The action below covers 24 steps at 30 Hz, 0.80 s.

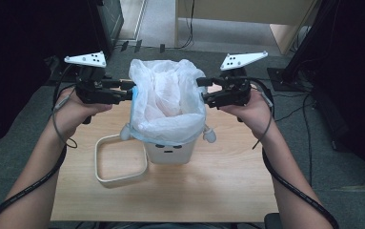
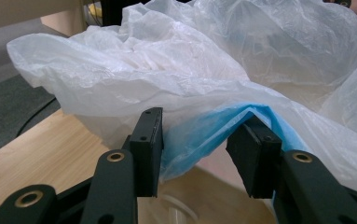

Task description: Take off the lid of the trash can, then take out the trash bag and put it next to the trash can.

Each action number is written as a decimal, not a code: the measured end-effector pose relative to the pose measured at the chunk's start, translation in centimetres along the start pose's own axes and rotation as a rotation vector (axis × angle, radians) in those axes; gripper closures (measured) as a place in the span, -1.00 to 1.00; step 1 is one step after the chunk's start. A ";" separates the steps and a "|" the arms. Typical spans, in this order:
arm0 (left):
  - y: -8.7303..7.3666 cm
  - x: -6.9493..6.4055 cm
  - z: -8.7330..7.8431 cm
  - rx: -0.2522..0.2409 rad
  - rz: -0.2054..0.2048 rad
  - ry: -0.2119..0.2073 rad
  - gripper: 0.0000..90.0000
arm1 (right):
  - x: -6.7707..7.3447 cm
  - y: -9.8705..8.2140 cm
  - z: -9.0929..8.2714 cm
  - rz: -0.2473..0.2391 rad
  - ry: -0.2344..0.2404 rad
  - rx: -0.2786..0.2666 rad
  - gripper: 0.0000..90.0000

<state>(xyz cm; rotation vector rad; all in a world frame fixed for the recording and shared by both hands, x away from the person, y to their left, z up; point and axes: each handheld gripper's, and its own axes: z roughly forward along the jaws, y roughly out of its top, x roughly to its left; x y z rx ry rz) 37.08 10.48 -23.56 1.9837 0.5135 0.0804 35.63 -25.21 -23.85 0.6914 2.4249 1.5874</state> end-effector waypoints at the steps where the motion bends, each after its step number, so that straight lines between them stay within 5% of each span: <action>1: 0.2 0.0 0.2 0.005 0.000 -0.003 0.22 | 0.1 0.1 0.2 -0.004 0.004 0.003 -0.20; 12: 1.1 -0.3 1.6 0.038 0.011 -0.007 0.22 | 1.3 1.2 2.8 -0.064 0.041 0.028 -0.22; 16: 1.3 -0.4 1.9 0.045 0.011 -0.005 0.21 | 1.3 1.4 3.6 -0.020 0.040 0.045 -0.35; 24: 2.0 -0.4 3.2 0.090 -0.026 -0.025 0.43 | 1.8 2.3 4.3 -0.045 0.069 0.048 -0.36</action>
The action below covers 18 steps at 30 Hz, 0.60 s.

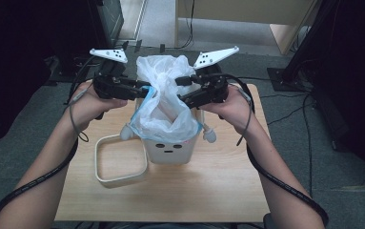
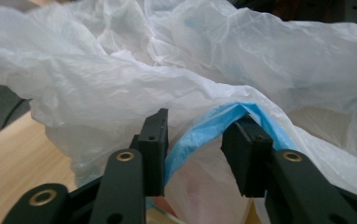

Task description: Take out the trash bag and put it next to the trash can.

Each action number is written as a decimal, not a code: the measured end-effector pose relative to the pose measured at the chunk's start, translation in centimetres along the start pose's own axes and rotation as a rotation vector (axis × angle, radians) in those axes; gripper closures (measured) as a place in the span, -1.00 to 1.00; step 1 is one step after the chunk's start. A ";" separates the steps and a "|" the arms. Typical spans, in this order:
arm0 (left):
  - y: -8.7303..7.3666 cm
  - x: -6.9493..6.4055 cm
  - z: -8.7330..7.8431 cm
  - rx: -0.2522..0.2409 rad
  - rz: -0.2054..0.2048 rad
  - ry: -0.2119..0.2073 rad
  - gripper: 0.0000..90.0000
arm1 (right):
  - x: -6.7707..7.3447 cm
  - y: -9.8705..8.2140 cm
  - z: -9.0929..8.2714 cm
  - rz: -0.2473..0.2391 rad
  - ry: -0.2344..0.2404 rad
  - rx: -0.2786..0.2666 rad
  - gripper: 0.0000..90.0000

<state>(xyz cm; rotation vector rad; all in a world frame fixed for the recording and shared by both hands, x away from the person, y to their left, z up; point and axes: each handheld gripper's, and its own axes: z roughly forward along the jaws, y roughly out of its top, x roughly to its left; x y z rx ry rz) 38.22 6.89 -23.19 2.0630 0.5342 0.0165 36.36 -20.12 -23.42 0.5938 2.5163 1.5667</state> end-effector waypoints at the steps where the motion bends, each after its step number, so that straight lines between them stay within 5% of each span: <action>1: 0.1 0.0 0.1 0.007 0.010 0.000 0.47 | 0.1 0.1 0.2 -0.004 0.001 0.005 -0.37; 18: 2.4 -1.3 1.1 -0.004 0.065 -0.081 0.76 | 1.3 2.1 2.9 -0.041 0.033 0.059 -0.50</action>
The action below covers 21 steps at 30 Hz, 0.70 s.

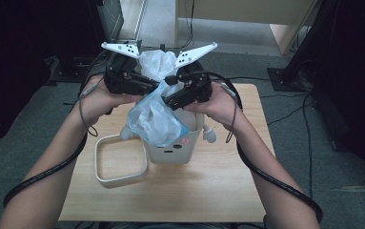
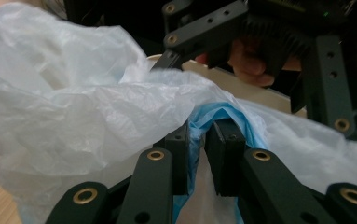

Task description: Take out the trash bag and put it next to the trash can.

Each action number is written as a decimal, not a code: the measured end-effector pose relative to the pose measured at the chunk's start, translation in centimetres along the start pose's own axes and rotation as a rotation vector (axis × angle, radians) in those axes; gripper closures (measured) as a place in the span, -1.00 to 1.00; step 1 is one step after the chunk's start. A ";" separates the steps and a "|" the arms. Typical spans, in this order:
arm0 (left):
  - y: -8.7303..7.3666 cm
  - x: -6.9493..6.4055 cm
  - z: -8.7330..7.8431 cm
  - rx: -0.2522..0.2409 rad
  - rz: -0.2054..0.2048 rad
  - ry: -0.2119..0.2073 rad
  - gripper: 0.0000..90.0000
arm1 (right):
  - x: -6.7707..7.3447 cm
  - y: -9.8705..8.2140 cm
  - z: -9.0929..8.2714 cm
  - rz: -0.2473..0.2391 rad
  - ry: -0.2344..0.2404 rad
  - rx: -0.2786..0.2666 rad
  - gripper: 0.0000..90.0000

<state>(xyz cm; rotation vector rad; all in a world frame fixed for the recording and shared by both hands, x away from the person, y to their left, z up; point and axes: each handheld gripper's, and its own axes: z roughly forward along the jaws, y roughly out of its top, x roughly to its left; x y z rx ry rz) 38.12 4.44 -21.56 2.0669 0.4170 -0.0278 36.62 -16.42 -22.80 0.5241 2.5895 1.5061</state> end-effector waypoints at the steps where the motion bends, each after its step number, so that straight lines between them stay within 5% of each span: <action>1: 0.0 0.0 0.0 -0.003 0.004 0.001 0.77 | 0.0 0.1 0.1 0.000 0.002 0.003 -0.46; 9: 0.2 0.0 -0.3 -0.031 0.004 -0.010 0.78 | -0.3 0.7 0.4 0.007 0.027 0.020 0.11; 16: 0.0 0.0 -0.5 -0.019 0.014 -0.006 0.74 | -0.3 0.7 0.7 -0.004 0.024 0.043 0.20; 21: -0.2 0.5 -1.4 -0.040 -0.011 0.025 0.47 | -0.4 0.3 0.5 -0.007 0.022 0.055 0.30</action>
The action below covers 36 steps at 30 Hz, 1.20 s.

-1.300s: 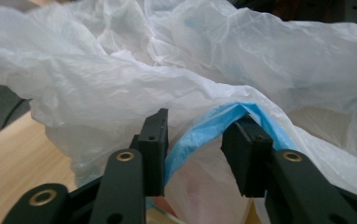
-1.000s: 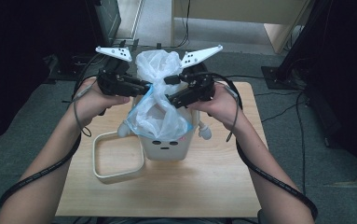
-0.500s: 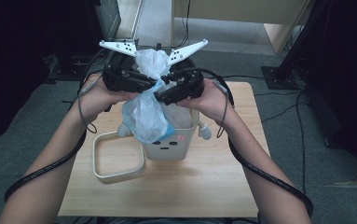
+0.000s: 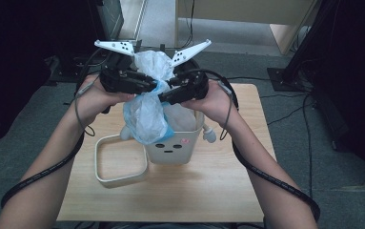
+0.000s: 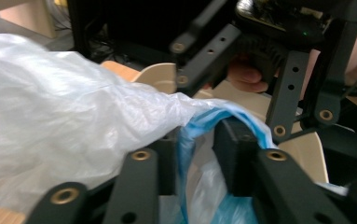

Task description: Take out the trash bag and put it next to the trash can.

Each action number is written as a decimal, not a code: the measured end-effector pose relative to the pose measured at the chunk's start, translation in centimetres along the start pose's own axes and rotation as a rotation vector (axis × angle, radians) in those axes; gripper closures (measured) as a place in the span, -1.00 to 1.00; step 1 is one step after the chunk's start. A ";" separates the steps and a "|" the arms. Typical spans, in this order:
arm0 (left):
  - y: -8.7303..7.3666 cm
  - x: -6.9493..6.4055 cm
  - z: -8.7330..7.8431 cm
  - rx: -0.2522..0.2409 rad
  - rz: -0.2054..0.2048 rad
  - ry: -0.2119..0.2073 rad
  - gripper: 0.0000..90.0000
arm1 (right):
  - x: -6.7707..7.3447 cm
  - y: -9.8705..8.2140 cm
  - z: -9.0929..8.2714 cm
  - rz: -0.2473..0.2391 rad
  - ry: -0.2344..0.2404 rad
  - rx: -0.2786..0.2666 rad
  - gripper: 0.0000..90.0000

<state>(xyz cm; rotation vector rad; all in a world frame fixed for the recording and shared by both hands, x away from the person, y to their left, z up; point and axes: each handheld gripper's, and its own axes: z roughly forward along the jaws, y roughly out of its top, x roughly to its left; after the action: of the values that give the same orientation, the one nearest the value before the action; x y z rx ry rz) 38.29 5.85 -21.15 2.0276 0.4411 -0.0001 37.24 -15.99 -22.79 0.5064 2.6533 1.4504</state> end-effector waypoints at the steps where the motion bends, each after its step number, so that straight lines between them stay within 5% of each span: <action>1: 0.0 0.0 -0.2 -0.005 -0.001 0.013 0.41 | 0.0 0.0 0.0 0.000 -0.002 0.003 0.37; 3: -0.1 0.1 -0.4 -0.009 0.000 0.012 0.30 | 0.1 -0.1 0.0 -0.019 -0.009 0.009 0.61; 7: -0.2 -0.1 -1.8 -0.050 0.019 0.046 0.16 | 0.1 0.0 0.1 0.020 -0.016 0.011 0.89; 12: -0.4 -0.2 -2.7 -0.058 0.022 0.074 0.03 | -0.1 0.4 0.1 0.057 -0.037 0.010 0.98; 15: -0.4 -0.2 -2.8 -0.046 0.035 0.082 0.34 | 0.0 0.6 0.1 0.034 -0.017 0.000 0.99; 17: -0.5 0.0 -2.9 -0.043 0.019 0.075 0.35 | 0.2 0.7 0.1 0.027 -0.028 0.012 1.00; 24: -0.9 0.0 -3.3 -0.060 0.011 0.137 -0.18 | -1.5 0.3 -1.2 0.096 -0.151 0.026 1.00; 28: -0.7 -0.2 -2.4 -0.061 0.026 0.143 -0.26 | -2.2 0.9 -2.6 0.154 -0.169 -0.029 1.00; 36: -0.8 0.0 1.2 -0.047 0.025 0.121 -0.34 | -1.1 3.1 -4.5 0.138 -0.115 -0.119 1.00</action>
<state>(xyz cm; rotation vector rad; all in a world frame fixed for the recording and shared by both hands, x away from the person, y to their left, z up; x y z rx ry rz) 38.29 5.10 -22.39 1.9933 0.4874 0.1481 38.10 -18.43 -17.85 0.7505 2.4702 1.5531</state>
